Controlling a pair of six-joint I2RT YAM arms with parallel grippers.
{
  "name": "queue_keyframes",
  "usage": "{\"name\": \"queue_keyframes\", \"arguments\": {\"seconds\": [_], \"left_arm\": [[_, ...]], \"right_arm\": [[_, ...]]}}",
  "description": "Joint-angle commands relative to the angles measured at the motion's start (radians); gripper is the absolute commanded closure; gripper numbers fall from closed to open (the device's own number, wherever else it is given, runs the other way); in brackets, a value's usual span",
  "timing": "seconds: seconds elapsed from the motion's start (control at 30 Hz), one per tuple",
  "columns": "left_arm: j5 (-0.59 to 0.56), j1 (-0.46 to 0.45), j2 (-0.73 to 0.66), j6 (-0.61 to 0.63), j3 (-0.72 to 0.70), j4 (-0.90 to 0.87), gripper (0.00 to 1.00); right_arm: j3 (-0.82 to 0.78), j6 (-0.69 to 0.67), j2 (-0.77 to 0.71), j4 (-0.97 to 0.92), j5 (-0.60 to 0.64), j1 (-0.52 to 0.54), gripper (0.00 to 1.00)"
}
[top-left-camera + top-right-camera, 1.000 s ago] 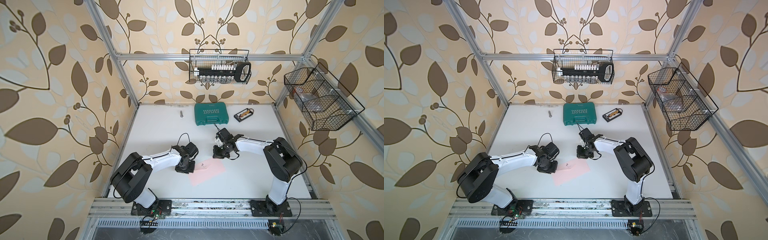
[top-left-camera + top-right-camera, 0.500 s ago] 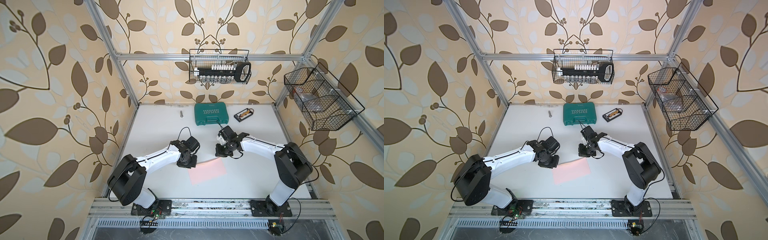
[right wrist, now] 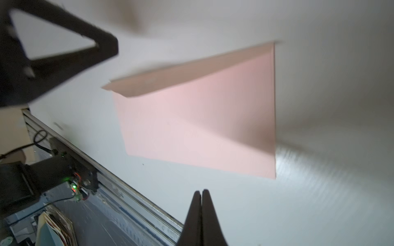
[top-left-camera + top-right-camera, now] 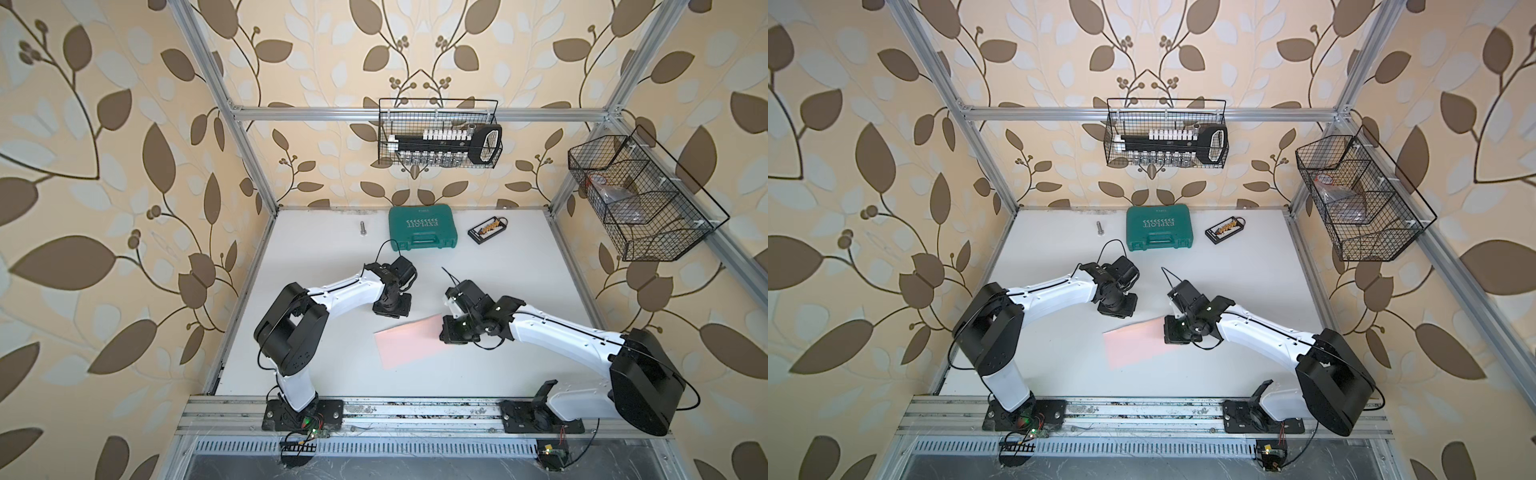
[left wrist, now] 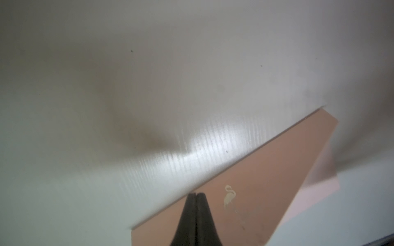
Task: Fold the letter paper in half and place it into the envelope
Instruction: Move the envelope to the center of the board.
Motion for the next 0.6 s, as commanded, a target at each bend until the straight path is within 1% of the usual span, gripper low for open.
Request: {"name": "queue_keyframes", "arguments": {"seconds": [0.0,0.07,0.17,0.37,0.57], "left_arm": [[0.042,0.014,0.037,0.026,0.061,0.019,0.95],[0.057,0.013,0.058,0.026,0.074,0.023,0.95],[0.075,0.011,0.069,0.022,0.072,0.029,0.95],[0.081,0.01,0.033,0.006,0.012,0.032,0.95],[0.071,0.01,-0.053,-0.011,-0.076,0.032,0.95]], "right_arm": [[-0.073,0.099,-0.018,0.056,0.02,0.037,1.0],[-0.106,0.145,-0.015,0.086,0.032,0.058,1.0],[-0.119,0.172,0.013,0.1,0.052,0.066,1.0],[-0.051,0.164,0.113,0.063,0.117,0.058,1.0],[0.042,0.135,0.222,0.032,0.138,0.001,1.0]]}}
